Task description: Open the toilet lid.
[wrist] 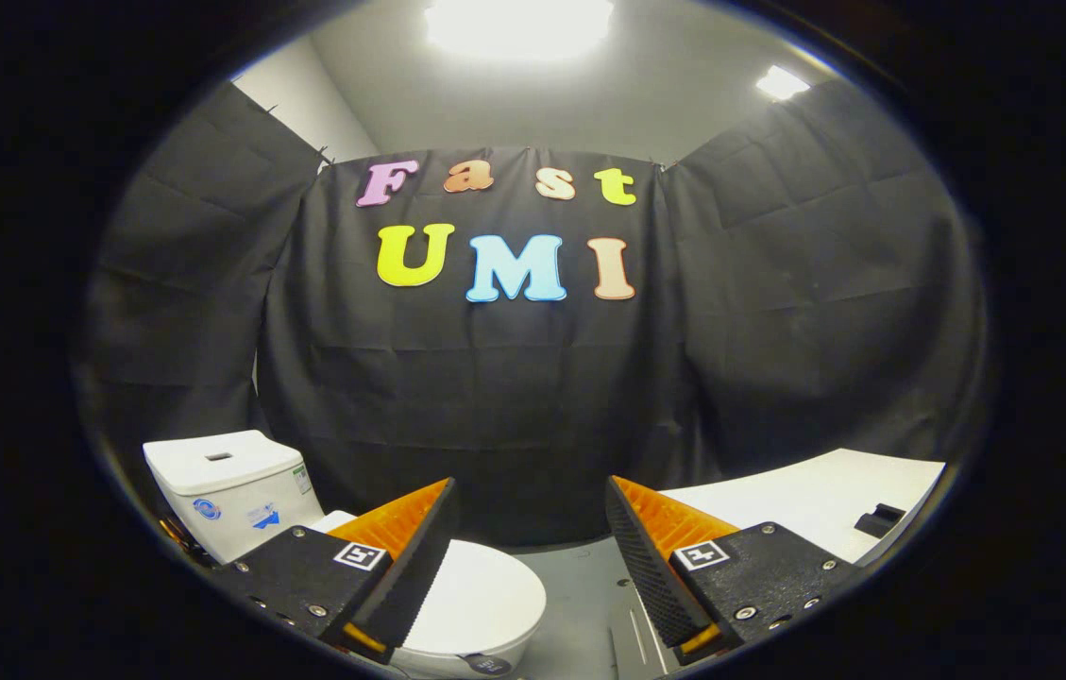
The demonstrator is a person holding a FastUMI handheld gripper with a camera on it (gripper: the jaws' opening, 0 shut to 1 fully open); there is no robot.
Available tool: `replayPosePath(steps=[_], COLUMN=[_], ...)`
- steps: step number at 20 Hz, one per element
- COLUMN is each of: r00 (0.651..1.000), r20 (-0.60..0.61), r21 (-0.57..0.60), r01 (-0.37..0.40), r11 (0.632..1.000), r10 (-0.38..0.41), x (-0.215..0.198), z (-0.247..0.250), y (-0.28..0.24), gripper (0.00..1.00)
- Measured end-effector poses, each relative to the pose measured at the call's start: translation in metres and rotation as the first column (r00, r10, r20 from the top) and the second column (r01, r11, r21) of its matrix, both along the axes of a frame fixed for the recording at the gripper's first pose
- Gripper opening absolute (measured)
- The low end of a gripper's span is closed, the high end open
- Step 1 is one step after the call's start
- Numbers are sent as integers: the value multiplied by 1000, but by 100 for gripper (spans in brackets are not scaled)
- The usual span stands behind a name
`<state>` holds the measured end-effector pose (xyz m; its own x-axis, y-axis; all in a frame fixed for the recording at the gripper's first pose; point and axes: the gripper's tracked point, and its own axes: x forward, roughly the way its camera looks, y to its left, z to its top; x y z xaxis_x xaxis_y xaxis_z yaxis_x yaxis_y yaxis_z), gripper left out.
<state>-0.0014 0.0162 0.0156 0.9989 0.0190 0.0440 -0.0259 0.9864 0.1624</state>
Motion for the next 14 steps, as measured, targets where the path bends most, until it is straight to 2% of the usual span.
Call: replayPosePath(steps=[3,6,9,12,14], r00=[1000,999,997,992,989], r20=[-13,-34,-76,-123,-149], r21=[76,205,348,435,503], r01=[-2,6,34,72,96], r11=[997,979,937,898,859], r10=[3,1,-7,-19,-24], x=[1,3,1,-3,-5], z=[-9,-22,-45,-75,-91], y=[7,14,22,28,29], gripper=[95,95,95,96,96])
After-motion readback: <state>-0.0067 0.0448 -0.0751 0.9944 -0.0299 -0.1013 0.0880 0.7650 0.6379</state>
